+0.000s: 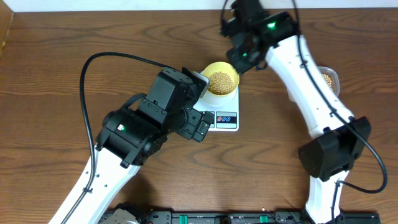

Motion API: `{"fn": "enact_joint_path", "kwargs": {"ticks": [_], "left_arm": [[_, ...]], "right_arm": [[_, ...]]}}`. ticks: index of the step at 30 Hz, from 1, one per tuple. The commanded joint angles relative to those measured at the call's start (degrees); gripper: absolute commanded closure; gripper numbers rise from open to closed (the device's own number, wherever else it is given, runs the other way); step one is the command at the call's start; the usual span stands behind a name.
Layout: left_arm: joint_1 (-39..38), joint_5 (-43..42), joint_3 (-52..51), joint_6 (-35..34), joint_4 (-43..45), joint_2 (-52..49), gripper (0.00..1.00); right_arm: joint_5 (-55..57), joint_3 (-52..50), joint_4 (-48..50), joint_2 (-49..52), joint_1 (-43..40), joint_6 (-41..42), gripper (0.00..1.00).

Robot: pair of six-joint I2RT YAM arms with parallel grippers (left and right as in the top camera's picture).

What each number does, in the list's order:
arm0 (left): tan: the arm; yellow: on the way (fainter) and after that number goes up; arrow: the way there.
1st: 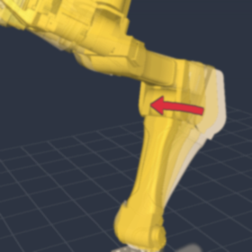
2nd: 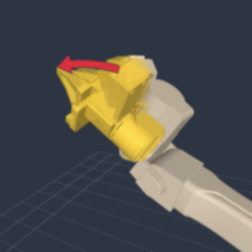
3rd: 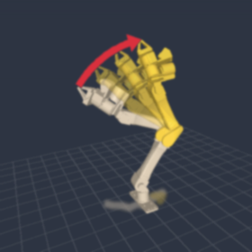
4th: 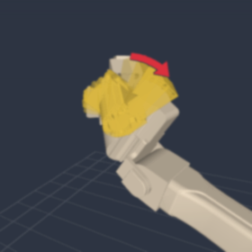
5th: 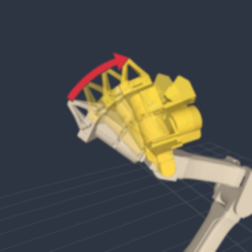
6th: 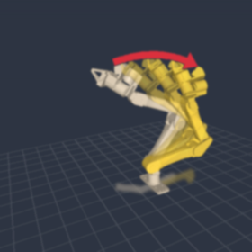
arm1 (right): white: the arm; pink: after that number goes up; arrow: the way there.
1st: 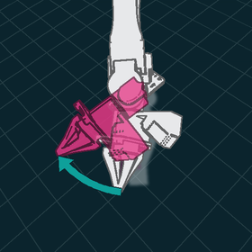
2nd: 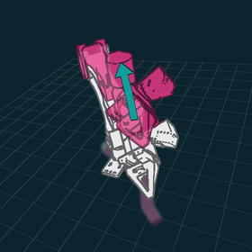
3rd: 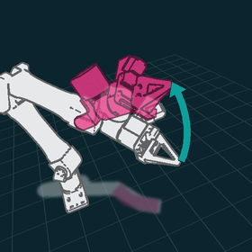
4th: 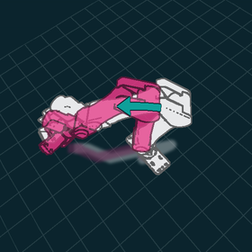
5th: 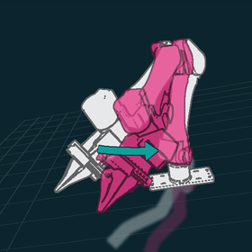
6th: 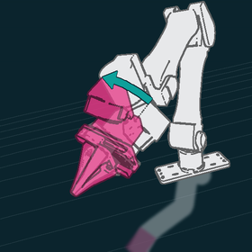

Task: Scoop item into bowl and weigh 50g on scale
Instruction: 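Move the right gripper back and dip the scoop into the tub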

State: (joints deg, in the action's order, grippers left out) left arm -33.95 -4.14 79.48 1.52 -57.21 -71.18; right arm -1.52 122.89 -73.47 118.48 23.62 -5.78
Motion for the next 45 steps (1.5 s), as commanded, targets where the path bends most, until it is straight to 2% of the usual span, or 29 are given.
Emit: {"fn": "enact_joint_path", "kwargs": {"ticks": [1,6,10,17,29,38,45], "left_arm": [[0.1,0.7,1.3,0.4,-0.2,0.1,0.02],[0.1,0.7,1.3,0.4,-0.2,0.1,0.02],[0.1,0.7,1.3,0.4,-0.2,0.1,0.02],[0.1,0.7,1.3,0.4,-0.2,0.1,0.02],[0.1,0.7,1.3,0.4,-0.2,0.1,0.02],[0.1,0.7,1.3,0.4,-0.2,0.1,0.02],[0.1,0.7,1.3,0.4,-0.2,0.1,0.02]], "right_arm": [[-1.0,3.4,-0.9,-0.3,-4.1,5.3,0.99],[1.6,4.3,-3.6,-0.8,-9.8,10.0,0.99],[8.2,4.3,-7.7,-0.8,-14.1,14.2,0.99],[15.5,3.5,-11.6,-0.8,-16.7,19.4,0.99],[21.4,-7.9,-5.0,-0.8,-20.6,21.1,0.99],[20.4,-17.1,0.3,-0.7,-22.6,21.0,0.99],[7.4,-20.4,4.7,-0.7,-22.6,20.1,0.99]]}}
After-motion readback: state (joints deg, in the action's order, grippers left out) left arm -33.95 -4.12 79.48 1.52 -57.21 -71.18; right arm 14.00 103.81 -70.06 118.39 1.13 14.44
